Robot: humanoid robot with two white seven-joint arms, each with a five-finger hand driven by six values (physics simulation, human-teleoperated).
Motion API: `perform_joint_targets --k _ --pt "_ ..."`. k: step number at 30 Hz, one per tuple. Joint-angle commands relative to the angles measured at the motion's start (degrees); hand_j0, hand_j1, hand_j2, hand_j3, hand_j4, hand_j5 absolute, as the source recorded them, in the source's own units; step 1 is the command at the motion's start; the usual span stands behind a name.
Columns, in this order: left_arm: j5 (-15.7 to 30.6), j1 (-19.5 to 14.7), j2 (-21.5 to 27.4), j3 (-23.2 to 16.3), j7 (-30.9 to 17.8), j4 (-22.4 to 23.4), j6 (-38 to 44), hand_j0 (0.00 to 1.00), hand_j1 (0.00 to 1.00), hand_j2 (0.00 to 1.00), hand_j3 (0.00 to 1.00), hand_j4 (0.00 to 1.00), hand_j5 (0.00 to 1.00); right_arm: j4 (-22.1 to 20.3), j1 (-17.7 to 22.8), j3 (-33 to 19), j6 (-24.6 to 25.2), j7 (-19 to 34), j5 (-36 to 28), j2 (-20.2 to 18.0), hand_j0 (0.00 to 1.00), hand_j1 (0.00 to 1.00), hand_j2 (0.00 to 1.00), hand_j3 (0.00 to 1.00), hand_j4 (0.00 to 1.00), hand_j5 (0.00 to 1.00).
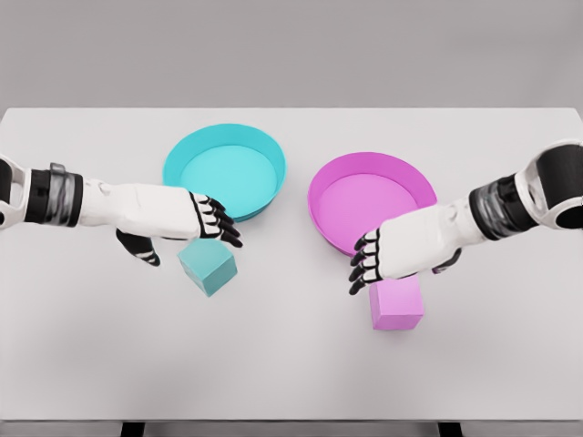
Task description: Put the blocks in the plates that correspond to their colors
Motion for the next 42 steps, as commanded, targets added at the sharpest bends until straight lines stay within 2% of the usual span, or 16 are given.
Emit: perform_joint_targets --k 1,10,31,36,42 --pt "-0.6 0.0 0.0 0.2 0.0 0.0 0.6 1.0 1.0 1.0 1.0 1.0 1.0 0.0 0.1 0.5 0.1 0.0 -0.2 0.6 1.0 1.0 1.0 1.0 1.0 1.0" --pt "-0.6 2.5 -0.1 0.5 0.0 0.3 3.1 1.0 1.0 1.0 1.0 1.0 1.0 0.0 0.1 1.9 0.1 0.0 -0.2 -0.6 1.0 1.0 1.0 1.0 1.0 1.0" --pt "-0.7 3.4 -4.5 0.5 0.0 2.4 3.3 1.0 1.0 1.0 1.0 1.0 1.0 0.0 1.5 4.0 0.1 0.0 0.0 -0.1 1.0 1.0 1.0 1.0 1.0 1.0" --pt "-1.7 4.2 -6.9 0.6 0.0 5.4 3.4 1.0 1.0 1.0 1.0 1.0 1.0 0.1 1.6 4.0 0.1 0.0 0.1 0.1 1.0 1.0 1.0 1.0 1.0 1.0" --pt "-1.7 4.7 -7.1 0.5 0.0 5.4 3.4 1.0 1.0 1.0 1.0 1.0 1.0 0.2 1.6 4.4 0.1 0.0 0.4 0.7 1.0 1.0 1.0 1.0 1.0 1.0"
